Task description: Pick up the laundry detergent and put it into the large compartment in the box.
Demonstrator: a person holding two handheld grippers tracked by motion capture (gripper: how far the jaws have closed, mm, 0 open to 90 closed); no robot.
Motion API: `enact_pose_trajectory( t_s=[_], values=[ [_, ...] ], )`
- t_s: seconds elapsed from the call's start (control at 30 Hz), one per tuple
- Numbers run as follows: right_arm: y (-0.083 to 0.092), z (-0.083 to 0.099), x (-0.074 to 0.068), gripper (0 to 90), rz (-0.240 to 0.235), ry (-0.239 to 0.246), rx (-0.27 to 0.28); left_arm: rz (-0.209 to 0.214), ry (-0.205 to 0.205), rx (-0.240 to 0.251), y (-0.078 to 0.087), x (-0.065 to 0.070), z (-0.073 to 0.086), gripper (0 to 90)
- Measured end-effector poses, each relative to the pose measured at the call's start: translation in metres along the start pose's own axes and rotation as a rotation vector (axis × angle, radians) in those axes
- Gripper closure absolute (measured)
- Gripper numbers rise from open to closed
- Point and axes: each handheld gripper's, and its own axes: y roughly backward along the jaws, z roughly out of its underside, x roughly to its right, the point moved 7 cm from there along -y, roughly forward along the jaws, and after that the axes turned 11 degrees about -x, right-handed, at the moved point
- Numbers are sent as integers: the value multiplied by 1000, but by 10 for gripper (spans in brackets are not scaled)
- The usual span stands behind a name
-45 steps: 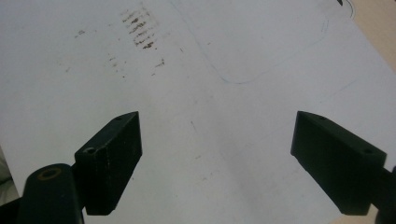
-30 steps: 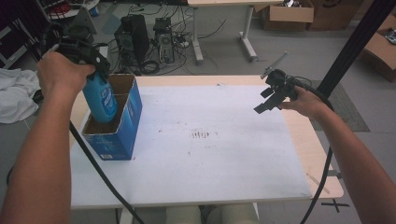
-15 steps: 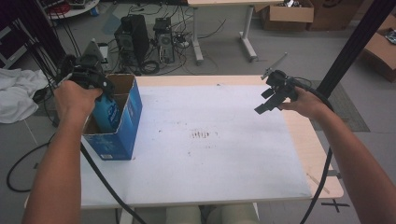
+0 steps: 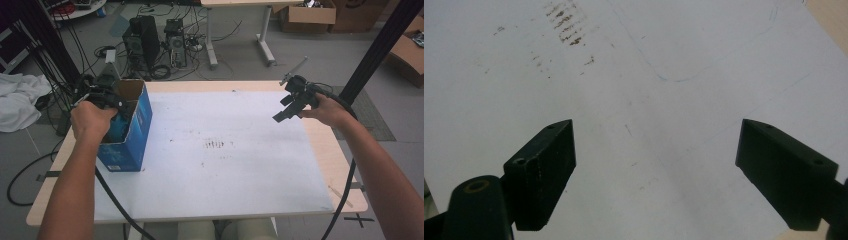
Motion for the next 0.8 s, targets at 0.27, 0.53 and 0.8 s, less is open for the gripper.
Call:
enact_pose_trajectory(
  t_s=[0.27, 0.53, 0.8],
  values=[
    [0, 1, 1, 162, 0, -3, -3, 1, -4, -27, -16, -2, 2, 380],
    [-3, 3, 1, 162, -3, -5, -3, 5, -8, -43, -30, -2, 4, 380],
    [-2, 5, 2, 163, -4, -13, 0, 21, -2, -47, -30, -4, 4, 379]
  ],
)
